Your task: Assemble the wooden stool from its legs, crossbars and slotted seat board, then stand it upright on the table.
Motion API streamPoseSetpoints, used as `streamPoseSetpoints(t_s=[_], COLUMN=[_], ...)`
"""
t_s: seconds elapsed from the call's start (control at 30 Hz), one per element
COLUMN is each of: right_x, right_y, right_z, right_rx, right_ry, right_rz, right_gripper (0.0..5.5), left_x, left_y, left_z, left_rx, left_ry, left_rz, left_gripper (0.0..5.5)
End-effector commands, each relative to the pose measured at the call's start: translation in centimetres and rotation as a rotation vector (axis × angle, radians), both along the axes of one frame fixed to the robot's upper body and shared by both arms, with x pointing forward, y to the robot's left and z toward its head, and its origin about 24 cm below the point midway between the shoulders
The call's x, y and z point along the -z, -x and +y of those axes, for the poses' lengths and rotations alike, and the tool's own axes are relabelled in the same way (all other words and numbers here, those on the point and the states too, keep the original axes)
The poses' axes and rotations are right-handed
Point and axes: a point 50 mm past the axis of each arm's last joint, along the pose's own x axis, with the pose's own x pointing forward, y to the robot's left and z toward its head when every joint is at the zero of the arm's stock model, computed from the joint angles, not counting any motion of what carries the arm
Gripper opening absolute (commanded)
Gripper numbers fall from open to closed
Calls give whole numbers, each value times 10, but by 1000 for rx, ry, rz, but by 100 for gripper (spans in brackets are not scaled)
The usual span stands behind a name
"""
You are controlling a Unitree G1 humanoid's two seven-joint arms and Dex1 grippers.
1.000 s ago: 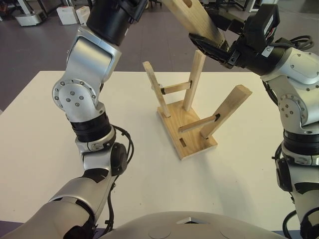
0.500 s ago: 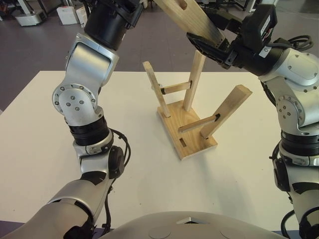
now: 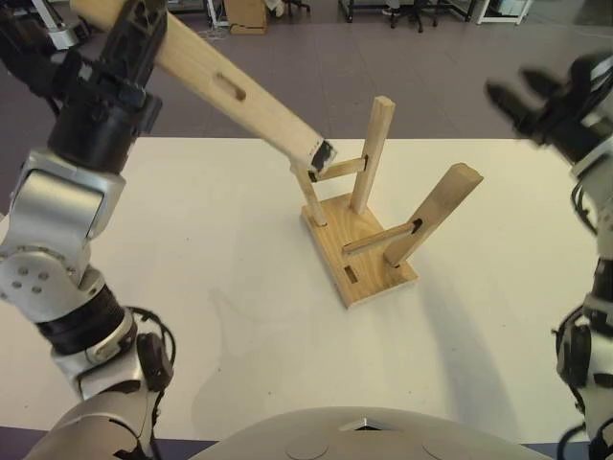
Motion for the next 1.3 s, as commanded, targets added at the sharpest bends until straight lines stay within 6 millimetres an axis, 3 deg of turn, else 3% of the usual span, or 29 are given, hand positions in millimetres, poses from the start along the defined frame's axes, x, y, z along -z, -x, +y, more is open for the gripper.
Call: streamPoseSetpoints(t_s=[0.03,0.1,0.17,0.37,0.57,0.7,0.87,1.03,1.2,1.3], right_x=[114,142,150,139,135,132,134,131,126,136], right_y=[26,40,46,59,68,74,78,76,75,69], right_z=[5,13,24,60,79,93,98,77,52,49], right_rx=[-81,-144,-203,-421,-533,-604,-609,-524,-470,-458], right_ry=[418,526,536,432,419,374,322,337,352,451], right_rz=[312,342,331,240,173,141,168,193,223,255], right_gripper=[311,311,311,311,311,311,311,311,311,311], left_x=[50,74,89,109,125,140,149,149,150,146], left_y=[12,11,11,9,0,-1,5,8,19,23], left_z=[-17,-23,-25,-23,-12,-21,-19,-32,-33,-36], left_rx=[-47,-78,-125,-232,-394,-416,-461,-456,-540,-565], left_ry=[-217,-174,-137,-44,-29,-5,-48,-38,-165,-180], left_rz=[178,298,380,479,541,604,640,667,672,681], left_gripper=[102,102,102,102,102,102,102,102,102,102])
